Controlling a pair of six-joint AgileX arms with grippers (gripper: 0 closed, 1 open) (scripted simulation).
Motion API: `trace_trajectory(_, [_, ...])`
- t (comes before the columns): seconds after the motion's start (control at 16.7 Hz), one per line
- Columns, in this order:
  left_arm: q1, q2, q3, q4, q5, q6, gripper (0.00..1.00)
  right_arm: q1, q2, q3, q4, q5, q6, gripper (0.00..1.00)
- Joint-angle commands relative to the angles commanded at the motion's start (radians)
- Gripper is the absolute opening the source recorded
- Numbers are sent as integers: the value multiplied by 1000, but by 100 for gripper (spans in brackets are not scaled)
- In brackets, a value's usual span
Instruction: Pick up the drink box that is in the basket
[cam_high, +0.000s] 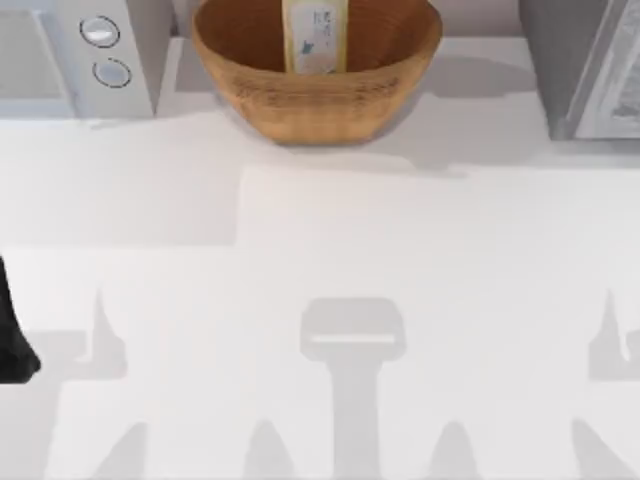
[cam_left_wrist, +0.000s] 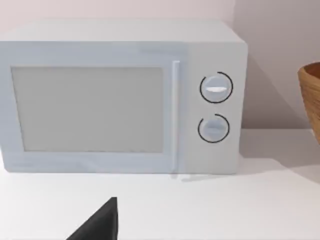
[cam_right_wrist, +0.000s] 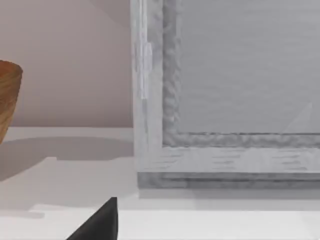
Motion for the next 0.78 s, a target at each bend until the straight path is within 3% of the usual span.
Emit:
trace_trajectory(0.36, [-23,98,44,23,-25,-7,100,0,0,0,0,0,0,100])
trace_trajectory(0.78, [-150,578,336,205,-145,-10,100,0,0,0,0,0,0,100])
